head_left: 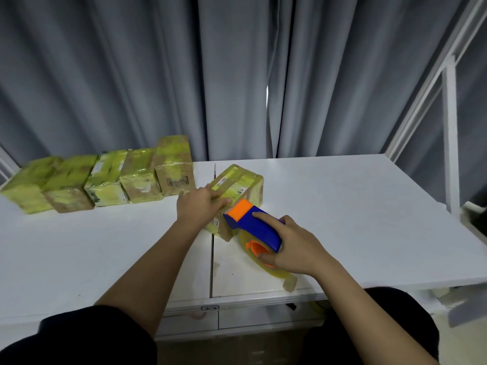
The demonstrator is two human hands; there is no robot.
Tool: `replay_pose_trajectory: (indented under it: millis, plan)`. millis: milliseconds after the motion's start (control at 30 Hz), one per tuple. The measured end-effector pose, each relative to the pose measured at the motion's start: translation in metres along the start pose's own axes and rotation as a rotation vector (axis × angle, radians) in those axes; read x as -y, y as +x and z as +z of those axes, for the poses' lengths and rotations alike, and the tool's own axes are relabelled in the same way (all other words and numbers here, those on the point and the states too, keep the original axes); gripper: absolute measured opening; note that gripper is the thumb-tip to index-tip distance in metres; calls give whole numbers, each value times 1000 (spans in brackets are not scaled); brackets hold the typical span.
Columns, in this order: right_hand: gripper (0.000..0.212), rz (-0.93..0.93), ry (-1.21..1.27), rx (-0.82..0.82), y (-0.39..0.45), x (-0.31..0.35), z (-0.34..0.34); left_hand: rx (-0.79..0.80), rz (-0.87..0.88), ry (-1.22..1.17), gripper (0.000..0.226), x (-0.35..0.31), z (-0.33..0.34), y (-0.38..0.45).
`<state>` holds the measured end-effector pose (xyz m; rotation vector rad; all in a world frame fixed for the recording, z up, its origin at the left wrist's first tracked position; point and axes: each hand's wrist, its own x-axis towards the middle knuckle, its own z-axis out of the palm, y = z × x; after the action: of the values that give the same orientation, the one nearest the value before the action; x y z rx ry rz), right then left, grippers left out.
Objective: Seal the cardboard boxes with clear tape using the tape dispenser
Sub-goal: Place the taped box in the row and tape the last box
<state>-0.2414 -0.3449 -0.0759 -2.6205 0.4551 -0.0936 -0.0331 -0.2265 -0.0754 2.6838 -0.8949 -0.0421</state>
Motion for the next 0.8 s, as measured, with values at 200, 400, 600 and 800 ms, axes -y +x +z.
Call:
replay_pose_trajectory:
  millis: [200,400,600,800]
  plan:
    - [71,-1,-52,-6,-4,5,-2,13,61,106,55,3,5,-4]
    - [79,5,10,61,-12,7,-18,71,54,97,70,10,12,4]
    - [78,75,172,74,-29,1,-41,73,52,48,76,14,18,8]
    - [53,126,178,98,-25,1,-41,25,56,9,65,16,23,7]
